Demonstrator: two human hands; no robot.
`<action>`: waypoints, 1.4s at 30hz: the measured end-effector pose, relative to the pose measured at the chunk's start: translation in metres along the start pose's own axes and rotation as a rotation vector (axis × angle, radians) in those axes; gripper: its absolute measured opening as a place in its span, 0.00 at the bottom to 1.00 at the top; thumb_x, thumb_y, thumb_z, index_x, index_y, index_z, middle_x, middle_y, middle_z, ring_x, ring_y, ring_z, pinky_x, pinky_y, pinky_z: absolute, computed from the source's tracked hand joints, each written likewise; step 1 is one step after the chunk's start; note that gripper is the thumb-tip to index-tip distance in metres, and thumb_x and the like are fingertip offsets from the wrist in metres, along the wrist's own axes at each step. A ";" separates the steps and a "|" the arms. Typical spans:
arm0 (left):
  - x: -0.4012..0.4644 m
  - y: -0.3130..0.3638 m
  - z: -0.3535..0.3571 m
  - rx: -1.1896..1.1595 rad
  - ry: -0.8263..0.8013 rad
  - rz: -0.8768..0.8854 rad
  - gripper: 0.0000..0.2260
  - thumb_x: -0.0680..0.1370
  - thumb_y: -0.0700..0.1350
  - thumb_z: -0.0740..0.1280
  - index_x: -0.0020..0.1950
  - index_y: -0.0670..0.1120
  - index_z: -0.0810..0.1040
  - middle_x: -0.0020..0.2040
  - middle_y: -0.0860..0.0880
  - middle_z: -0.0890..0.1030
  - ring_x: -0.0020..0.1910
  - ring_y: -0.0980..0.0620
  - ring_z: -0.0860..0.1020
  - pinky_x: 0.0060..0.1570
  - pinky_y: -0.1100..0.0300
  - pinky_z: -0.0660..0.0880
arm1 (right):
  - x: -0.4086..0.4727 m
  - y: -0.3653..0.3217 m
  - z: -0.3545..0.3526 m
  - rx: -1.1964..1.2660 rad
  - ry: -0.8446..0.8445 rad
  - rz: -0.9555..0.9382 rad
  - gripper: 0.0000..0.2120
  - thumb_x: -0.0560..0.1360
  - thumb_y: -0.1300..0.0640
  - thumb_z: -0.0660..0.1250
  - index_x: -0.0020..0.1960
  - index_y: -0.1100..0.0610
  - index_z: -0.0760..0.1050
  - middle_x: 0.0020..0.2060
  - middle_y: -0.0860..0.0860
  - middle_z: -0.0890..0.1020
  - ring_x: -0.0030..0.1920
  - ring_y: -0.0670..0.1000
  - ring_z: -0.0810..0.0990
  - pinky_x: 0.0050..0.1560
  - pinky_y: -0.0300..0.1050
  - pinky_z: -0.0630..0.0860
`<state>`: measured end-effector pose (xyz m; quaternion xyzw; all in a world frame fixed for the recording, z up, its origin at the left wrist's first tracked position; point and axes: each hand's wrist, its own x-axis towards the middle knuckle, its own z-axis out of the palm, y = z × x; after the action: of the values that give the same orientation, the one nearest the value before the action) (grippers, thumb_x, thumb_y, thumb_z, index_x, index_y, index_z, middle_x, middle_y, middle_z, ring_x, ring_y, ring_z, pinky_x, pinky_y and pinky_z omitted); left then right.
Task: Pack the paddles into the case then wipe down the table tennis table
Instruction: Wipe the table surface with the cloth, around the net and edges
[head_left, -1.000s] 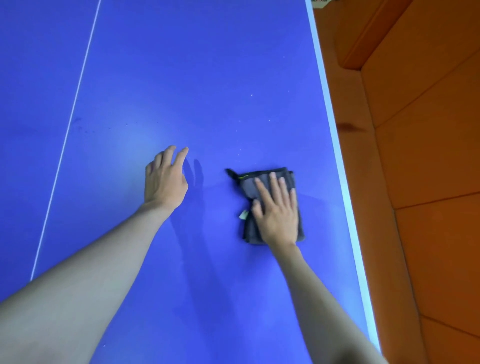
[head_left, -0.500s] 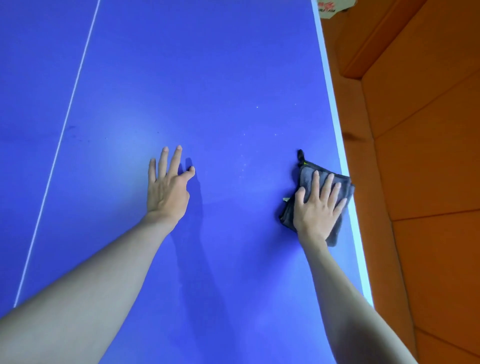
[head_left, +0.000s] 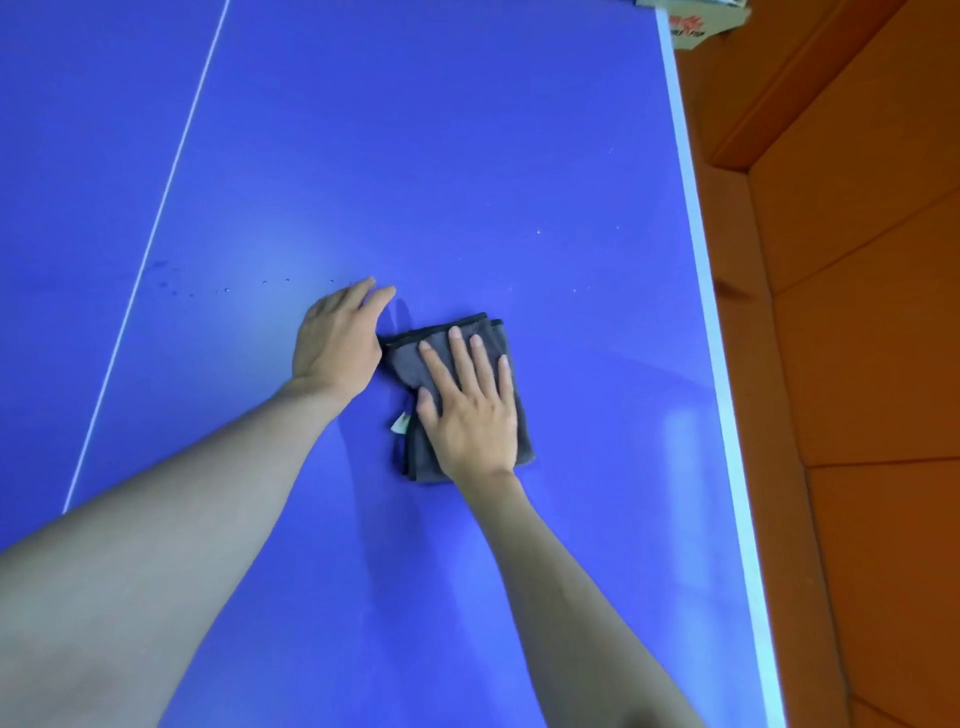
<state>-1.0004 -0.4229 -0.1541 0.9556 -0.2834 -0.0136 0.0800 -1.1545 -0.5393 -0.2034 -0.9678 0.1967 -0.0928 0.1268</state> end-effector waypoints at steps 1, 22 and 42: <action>0.000 -0.001 0.002 0.073 -0.033 0.016 0.30 0.75 0.30 0.63 0.76 0.45 0.71 0.74 0.46 0.74 0.72 0.42 0.71 0.72 0.43 0.65 | 0.003 0.016 -0.004 -0.010 0.012 0.023 0.26 0.83 0.45 0.57 0.81 0.43 0.66 0.82 0.49 0.64 0.83 0.53 0.60 0.82 0.59 0.53; -0.003 -0.001 0.030 0.135 0.091 0.014 0.26 0.72 0.28 0.63 0.70 0.41 0.78 0.65 0.43 0.78 0.58 0.40 0.78 0.79 0.44 0.59 | 0.078 0.158 -0.047 -0.155 0.013 0.520 0.34 0.79 0.38 0.46 0.84 0.44 0.58 0.84 0.51 0.56 0.84 0.55 0.53 0.82 0.62 0.44; -0.004 -0.005 0.022 0.140 0.085 0.052 0.32 0.68 0.24 0.66 0.71 0.40 0.77 0.66 0.43 0.78 0.60 0.42 0.79 0.78 0.42 0.60 | 0.077 0.187 -0.048 -0.069 0.076 0.373 0.30 0.80 0.40 0.52 0.81 0.45 0.67 0.82 0.53 0.63 0.82 0.57 0.60 0.82 0.62 0.52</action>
<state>-1.0028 -0.4196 -0.1771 0.9508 -0.3049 0.0489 0.0253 -1.1626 -0.7470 -0.2005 -0.9141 0.3806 -0.0972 0.1009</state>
